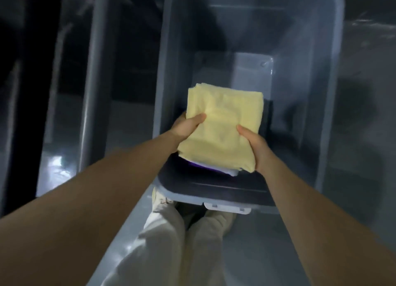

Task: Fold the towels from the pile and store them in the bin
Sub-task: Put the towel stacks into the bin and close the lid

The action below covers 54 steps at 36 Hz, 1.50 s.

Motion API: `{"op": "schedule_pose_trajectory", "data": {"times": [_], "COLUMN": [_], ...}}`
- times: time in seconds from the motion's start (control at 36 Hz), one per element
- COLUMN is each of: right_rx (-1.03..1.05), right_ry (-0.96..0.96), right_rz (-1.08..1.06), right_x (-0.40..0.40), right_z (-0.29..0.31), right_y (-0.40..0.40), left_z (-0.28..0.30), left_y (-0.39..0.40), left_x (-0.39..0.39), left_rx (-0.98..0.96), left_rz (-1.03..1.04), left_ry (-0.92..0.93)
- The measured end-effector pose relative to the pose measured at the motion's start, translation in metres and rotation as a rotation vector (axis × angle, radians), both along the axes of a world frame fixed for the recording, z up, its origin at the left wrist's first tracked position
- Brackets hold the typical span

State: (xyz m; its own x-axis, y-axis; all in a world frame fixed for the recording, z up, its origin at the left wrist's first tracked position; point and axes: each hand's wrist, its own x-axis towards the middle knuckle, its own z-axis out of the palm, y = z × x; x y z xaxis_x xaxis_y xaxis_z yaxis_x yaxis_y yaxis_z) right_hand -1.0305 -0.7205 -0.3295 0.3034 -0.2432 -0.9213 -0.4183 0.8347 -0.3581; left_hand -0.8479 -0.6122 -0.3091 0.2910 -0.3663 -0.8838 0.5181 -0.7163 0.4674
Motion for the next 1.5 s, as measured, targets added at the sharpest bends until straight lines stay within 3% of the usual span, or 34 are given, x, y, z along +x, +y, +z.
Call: {"op": "schedule_pose_trajectory", "data": {"times": [0.14,0.28,0.36,0.58,0.78,0.97,1.11,1.28,1.36,1.5], "right_rx": [-0.065,-0.244,-0.254,-0.248,-0.221,-0.322,-0.463,-0.657,-0.703,-0.643], "right_ry": [0.077,0.312,0.348,0.399,0.332,0.104,-0.044,-0.245,-0.254,-0.018], "right_rz": [-0.001,0.107,0.166,0.306,0.29,0.103,-0.004,0.028,0.081,0.255], "right_x": [0.011,0.014,0.017,0.014,0.042,0.108,0.168,0.261,0.306,0.371], "right_z": [-0.061,-0.089,-0.081,0.023,0.155,0.284,0.341,0.392,0.395,0.365], "right_y": [0.008,0.033,0.044,0.05,0.066,0.088,0.109,0.166,0.208,0.277], "left_z": [-0.052,-0.067,-0.058,0.034,0.187,0.335,0.384,0.376,0.363,0.34], "left_y": [-0.002,-0.012,-0.006,0.019,0.008,0.009,0.037,0.112,0.158,0.222], "left_x": [-0.004,-0.014,-0.013,-0.025,0.013,0.088,0.154,0.249,0.29,0.346], "left_rx": [0.089,0.363,0.392,0.329,0.111,-0.218,-0.373,-0.2,-0.044,0.229], "left_rz": [0.041,-0.334,-0.387,-0.472,-0.289,-0.188,-0.199,-0.143,-0.237,-0.398], "left_ry": [-0.032,-0.294,-0.323,-0.345,-0.425,-0.664,-0.897,-1.095,-1.122,-0.849]}}
